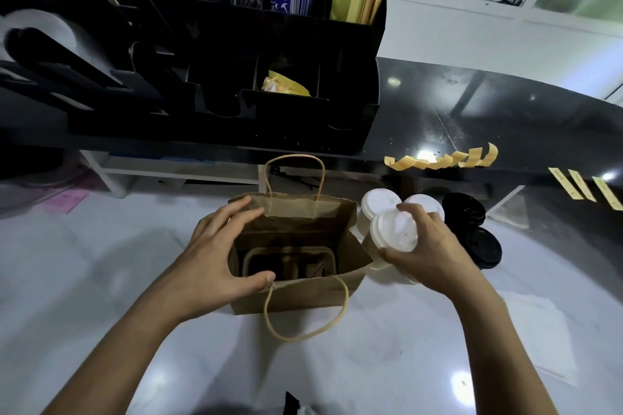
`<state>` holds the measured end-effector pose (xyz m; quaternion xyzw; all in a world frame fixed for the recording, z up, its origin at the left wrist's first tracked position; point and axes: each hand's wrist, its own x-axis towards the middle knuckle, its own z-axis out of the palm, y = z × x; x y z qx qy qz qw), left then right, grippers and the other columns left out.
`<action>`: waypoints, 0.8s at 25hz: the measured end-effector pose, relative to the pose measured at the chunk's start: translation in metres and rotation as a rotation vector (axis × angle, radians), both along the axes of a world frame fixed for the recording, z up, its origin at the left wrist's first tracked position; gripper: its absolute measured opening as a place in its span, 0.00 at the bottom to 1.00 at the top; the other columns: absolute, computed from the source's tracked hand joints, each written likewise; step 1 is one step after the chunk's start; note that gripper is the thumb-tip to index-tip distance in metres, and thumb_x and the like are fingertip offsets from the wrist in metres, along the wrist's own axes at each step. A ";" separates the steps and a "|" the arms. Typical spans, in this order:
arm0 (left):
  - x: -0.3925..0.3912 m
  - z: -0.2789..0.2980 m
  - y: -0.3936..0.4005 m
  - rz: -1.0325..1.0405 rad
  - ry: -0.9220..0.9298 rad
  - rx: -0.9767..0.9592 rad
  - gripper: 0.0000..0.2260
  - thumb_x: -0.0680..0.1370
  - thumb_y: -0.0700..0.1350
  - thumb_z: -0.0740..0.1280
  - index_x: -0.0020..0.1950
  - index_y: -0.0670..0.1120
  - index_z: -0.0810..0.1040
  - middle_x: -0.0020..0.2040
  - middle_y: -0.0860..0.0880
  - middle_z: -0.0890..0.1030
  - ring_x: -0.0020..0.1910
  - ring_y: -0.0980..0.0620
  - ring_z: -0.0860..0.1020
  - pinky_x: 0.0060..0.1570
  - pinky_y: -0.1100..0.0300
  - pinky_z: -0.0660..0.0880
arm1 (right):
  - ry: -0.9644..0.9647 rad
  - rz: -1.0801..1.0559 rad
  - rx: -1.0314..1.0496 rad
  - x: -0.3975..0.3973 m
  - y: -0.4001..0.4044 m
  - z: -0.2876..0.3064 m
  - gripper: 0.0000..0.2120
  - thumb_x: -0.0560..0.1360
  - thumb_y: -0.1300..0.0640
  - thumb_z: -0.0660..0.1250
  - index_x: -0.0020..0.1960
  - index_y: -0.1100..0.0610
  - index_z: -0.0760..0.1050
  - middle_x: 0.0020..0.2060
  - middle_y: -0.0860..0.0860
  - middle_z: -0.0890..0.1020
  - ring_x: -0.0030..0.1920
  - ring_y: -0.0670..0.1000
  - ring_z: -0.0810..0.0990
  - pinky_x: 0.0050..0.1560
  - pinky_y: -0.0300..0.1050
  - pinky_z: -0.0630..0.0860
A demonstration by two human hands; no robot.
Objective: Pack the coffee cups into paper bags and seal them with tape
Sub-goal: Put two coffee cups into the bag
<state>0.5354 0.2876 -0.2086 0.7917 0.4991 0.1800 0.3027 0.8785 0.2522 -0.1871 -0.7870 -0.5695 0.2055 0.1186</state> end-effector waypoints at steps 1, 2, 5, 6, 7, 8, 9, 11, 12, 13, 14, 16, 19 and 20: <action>0.000 0.000 0.000 0.000 0.000 -0.002 0.42 0.68 0.66 0.74 0.77 0.66 0.56 0.76 0.71 0.48 0.73 0.65 0.49 0.71 0.51 0.63 | 0.037 -0.013 0.031 -0.003 -0.001 0.009 0.39 0.67 0.39 0.76 0.72 0.38 0.61 0.64 0.51 0.70 0.60 0.57 0.72 0.53 0.57 0.78; 0.000 0.001 0.000 0.002 -0.001 -0.005 0.42 0.68 0.65 0.74 0.77 0.66 0.56 0.76 0.70 0.48 0.74 0.64 0.49 0.71 0.50 0.63 | 0.064 -0.023 0.065 -0.005 -0.002 0.017 0.38 0.67 0.40 0.76 0.72 0.37 0.60 0.65 0.50 0.69 0.59 0.56 0.71 0.50 0.55 0.78; 0.001 0.002 -0.001 0.003 -0.008 -0.015 0.43 0.69 0.64 0.75 0.78 0.65 0.54 0.77 0.69 0.48 0.77 0.61 0.49 0.72 0.49 0.63 | 0.098 -0.044 0.166 -0.014 -0.003 0.042 0.37 0.68 0.43 0.76 0.72 0.39 0.62 0.63 0.49 0.67 0.55 0.51 0.70 0.46 0.48 0.72; 0.001 0.002 -0.001 0.002 -0.009 -0.014 0.44 0.69 0.64 0.75 0.78 0.65 0.53 0.77 0.69 0.48 0.77 0.60 0.49 0.72 0.49 0.62 | 0.103 -0.044 0.203 -0.016 -0.003 0.049 0.37 0.68 0.43 0.76 0.72 0.39 0.62 0.62 0.49 0.67 0.54 0.51 0.70 0.47 0.48 0.70; 0.001 0.002 -0.001 0.003 -0.009 -0.011 0.46 0.69 0.64 0.75 0.79 0.64 0.51 0.77 0.68 0.48 0.77 0.60 0.49 0.72 0.49 0.62 | 0.109 -0.035 0.241 -0.019 -0.004 0.056 0.36 0.68 0.44 0.75 0.71 0.39 0.63 0.61 0.49 0.67 0.54 0.51 0.69 0.49 0.48 0.69; 0.002 0.002 -0.001 0.006 -0.009 -0.008 0.47 0.69 0.64 0.75 0.79 0.64 0.50 0.78 0.67 0.48 0.77 0.59 0.49 0.72 0.49 0.62 | 0.116 -0.021 0.280 -0.021 -0.004 0.062 0.36 0.67 0.44 0.75 0.71 0.40 0.63 0.61 0.48 0.67 0.55 0.51 0.69 0.50 0.48 0.68; 0.002 0.003 -0.001 0.010 -0.008 -0.007 0.47 0.69 0.63 0.75 0.79 0.64 0.49 0.78 0.66 0.48 0.77 0.59 0.49 0.72 0.49 0.63 | 0.125 -0.008 0.315 -0.024 -0.005 0.067 0.36 0.67 0.45 0.76 0.71 0.40 0.64 0.61 0.48 0.67 0.55 0.50 0.68 0.51 0.47 0.67; 0.004 0.004 -0.001 0.020 -0.004 -0.011 0.49 0.69 0.62 0.76 0.79 0.64 0.47 0.78 0.66 0.48 0.77 0.58 0.49 0.72 0.49 0.62 | 0.132 0.010 0.364 -0.028 -0.006 0.076 0.36 0.67 0.45 0.76 0.71 0.41 0.65 0.62 0.47 0.67 0.57 0.49 0.68 0.53 0.47 0.66; 0.004 0.004 -0.002 0.023 -0.004 -0.013 0.49 0.69 0.62 0.76 0.79 0.64 0.46 0.77 0.66 0.48 0.77 0.58 0.49 0.72 0.49 0.62 | 0.122 0.014 0.379 -0.029 -0.006 0.081 0.36 0.67 0.45 0.76 0.71 0.41 0.65 0.62 0.47 0.67 0.58 0.49 0.68 0.53 0.47 0.67; 0.005 0.005 -0.002 0.024 -0.006 -0.014 0.49 0.69 0.62 0.76 0.79 0.64 0.46 0.77 0.66 0.48 0.77 0.58 0.49 0.72 0.49 0.63 | 0.109 0.014 0.390 -0.030 -0.006 0.085 0.36 0.67 0.44 0.76 0.71 0.40 0.65 0.62 0.47 0.68 0.58 0.49 0.69 0.53 0.47 0.67; 0.005 0.005 -0.002 0.023 -0.009 -0.016 0.50 0.68 0.62 0.76 0.79 0.64 0.45 0.77 0.66 0.49 0.76 0.58 0.49 0.72 0.49 0.63 | 0.104 0.019 0.398 -0.030 -0.007 0.089 0.36 0.66 0.44 0.76 0.71 0.40 0.65 0.62 0.48 0.69 0.58 0.51 0.70 0.52 0.48 0.68; 0.005 0.004 -0.001 0.016 -0.015 -0.016 0.50 0.68 0.62 0.76 0.79 0.64 0.45 0.76 0.67 0.49 0.76 0.59 0.50 0.72 0.50 0.62 | 0.142 0.052 0.413 -0.032 -0.009 0.095 0.36 0.65 0.42 0.75 0.70 0.38 0.66 0.62 0.48 0.70 0.59 0.51 0.72 0.53 0.48 0.69; 0.005 0.002 0.001 0.015 -0.015 -0.009 0.51 0.67 0.63 0.76 0.79 0.64 0.45 0.76 0.67 0.49 0.76 0.59 0.50 0.73 0.50 0.62 | 0.237 0.163 0.386 -0.041 -0.011 0.101 0.34 0.65 0.41 0.75 0.68 0.35 0.66 0.61 0.45 0.72 0.60 0.48 0.73 0.54 0.44 0.72; 0.004 0.002 0.001 0.015 -0.015 -0.010 0.52 0.67 0.63 0.77 0.79 0.64 0.45 0.76 0.66 0.50 0.76 0.59 0.50 0.72 0.50 0.62 | 0.273 0.207 0.355 -0.045 -0.011 0.101 0.34 0.65 0.41 0.75 0.68 0.35 0.66 0.61 0.43 0.73 0.61 0.46 0.74 0.54 0.43 0.72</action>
